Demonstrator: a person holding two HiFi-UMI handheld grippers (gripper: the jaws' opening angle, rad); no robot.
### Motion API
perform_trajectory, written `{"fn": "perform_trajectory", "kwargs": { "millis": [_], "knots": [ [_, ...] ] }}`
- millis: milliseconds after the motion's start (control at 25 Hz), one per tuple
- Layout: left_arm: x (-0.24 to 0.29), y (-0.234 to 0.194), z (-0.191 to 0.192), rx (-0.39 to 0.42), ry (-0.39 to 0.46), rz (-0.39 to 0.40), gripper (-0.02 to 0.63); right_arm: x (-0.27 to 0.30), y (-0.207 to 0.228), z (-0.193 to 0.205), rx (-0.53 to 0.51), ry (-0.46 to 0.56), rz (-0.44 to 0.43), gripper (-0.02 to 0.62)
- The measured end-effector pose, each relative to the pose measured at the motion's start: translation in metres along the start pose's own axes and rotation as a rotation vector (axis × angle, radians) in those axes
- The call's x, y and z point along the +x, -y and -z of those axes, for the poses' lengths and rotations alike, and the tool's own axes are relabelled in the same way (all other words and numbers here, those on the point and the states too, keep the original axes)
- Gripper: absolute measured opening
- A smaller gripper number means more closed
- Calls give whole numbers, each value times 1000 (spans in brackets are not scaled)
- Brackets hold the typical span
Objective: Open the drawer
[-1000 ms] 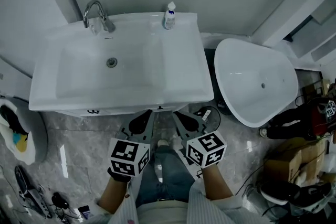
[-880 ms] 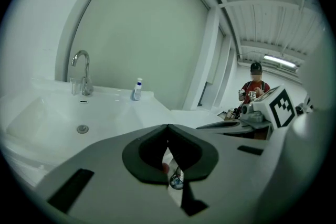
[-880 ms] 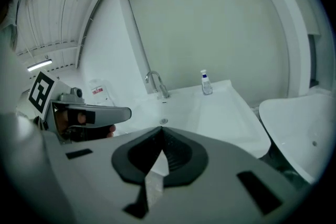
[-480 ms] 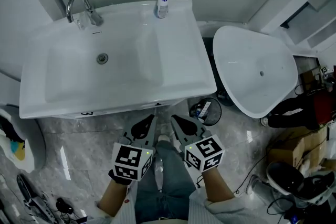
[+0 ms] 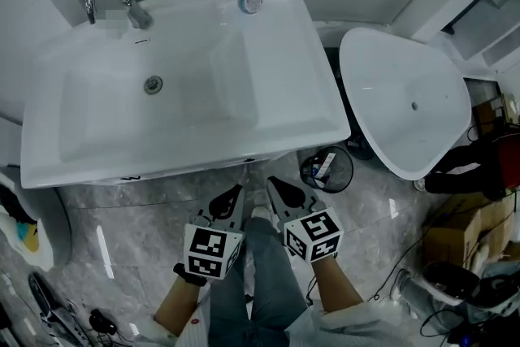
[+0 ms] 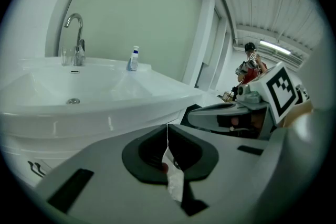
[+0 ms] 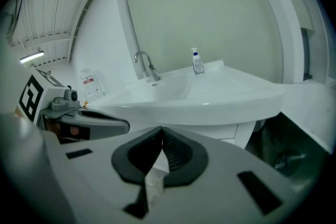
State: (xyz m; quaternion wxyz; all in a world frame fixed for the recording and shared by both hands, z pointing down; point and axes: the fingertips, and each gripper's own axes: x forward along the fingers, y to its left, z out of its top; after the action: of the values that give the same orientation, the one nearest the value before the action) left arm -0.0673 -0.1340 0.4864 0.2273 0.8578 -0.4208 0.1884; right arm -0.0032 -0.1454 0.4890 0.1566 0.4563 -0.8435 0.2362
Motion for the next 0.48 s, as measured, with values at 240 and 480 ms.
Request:
{"fn": "perform_trajectory", "kwargs": {
  "millis": [240,480],
  "knots": [
    [28,-7,32,-41,-31,8,18,24,15,34,13,-32,-16,11],
    [56,-21,59,-36,-65,11,18,50,23,64,13,-42,-44,20]
  ]
}}
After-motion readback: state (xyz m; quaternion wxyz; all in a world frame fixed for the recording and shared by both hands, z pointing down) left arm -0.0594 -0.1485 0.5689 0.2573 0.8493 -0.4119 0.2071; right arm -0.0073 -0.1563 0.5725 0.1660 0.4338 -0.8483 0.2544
